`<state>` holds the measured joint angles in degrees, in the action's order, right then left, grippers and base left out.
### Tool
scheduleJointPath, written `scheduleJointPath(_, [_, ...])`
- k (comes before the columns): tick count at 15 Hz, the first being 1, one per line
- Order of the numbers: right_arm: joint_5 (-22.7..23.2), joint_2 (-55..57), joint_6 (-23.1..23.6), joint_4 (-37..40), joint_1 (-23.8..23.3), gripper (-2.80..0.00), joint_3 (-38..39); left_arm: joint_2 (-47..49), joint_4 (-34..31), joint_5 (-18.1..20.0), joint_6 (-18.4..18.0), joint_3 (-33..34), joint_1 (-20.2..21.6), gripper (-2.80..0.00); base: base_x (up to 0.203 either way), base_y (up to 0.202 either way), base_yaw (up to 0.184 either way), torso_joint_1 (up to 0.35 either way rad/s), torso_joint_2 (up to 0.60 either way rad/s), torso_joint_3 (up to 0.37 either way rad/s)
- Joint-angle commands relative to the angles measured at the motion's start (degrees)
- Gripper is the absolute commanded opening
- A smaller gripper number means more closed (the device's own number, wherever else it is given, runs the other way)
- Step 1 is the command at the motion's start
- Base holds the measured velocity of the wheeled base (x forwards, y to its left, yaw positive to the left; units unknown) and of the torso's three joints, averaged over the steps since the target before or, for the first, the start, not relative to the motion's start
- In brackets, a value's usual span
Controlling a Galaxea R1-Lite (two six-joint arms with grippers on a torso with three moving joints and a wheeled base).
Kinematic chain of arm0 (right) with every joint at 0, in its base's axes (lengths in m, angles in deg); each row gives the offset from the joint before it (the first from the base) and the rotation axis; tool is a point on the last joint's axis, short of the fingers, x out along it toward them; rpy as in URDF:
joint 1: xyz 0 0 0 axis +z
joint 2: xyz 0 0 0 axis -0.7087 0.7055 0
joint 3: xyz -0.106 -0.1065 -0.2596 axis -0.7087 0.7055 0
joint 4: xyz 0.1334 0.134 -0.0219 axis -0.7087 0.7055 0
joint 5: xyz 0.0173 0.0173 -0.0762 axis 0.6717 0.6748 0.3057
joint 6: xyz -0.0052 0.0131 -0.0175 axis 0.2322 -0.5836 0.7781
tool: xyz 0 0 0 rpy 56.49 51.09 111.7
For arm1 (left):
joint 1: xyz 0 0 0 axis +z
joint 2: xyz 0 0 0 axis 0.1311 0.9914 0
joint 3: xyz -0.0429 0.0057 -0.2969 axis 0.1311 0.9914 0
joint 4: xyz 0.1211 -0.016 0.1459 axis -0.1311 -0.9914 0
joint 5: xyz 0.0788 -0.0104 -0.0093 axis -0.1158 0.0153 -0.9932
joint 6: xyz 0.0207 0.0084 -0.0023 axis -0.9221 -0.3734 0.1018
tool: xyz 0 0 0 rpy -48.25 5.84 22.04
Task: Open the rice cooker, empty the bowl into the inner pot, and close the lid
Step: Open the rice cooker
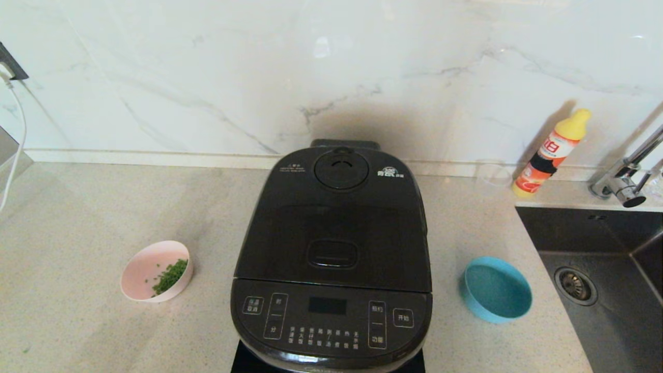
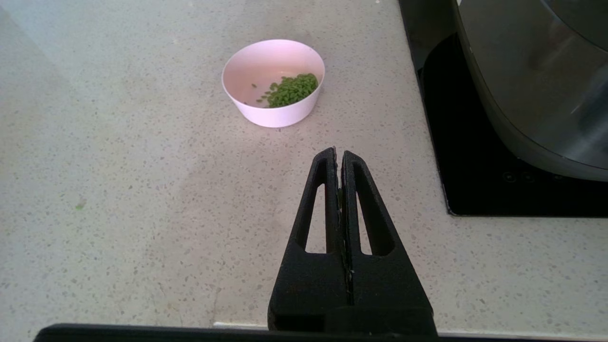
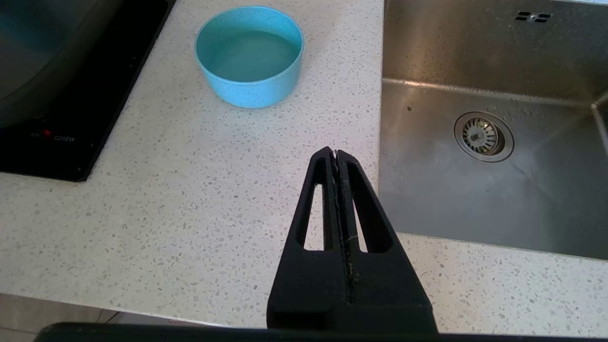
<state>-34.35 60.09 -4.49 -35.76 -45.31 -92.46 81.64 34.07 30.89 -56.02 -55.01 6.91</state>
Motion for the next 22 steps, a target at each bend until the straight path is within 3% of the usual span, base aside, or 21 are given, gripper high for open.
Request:
scheduleJointPath(1, [0.04,-0.07,-0.08,0.03,0.01,-2.80,0.01,-0.01,-0.04,-0.08,-0.37,0.44,0.01,-2.80,0.000,0.000,0.000,0.000,0.00,0.000])
scheduleJointPath(9, [-0.04,-0.07,-0.08,0.03,0.01,-2.80,0.01,-0.01,-0.91,-0.02,-1.60,0.18,0.01,-2.80,0.000,0.000,0.000,0.000,0.00,0.000])
scheduleJointPath(11, [0.03,-0.07,-0.08,0.03,0.01,-2.80,0.01,-0.01,-0.72,-0.28,-0.02,-0.09,0.01,-2.80,0.000,0.000,0.000,0.000,0.00,0.000])
scheduleJointPath(16, [0.04,-0.07,-0.08,0.03,0.01,-2.80,0.01,3.08,-6.87,0.14,2.59,-14.40,0.02,-2.80,0.000,0.000,0.000,0.000,0.00,0.000])
scheduleJointPath(22, [-0.03,-0.07,-0.08,0.03,0.01,-2.80,0.01,21.95,-8.04,2.68,5.30,-29.40,0.01,-2.80,0.000,0.000,0.000,0.000,0.00,0.000])
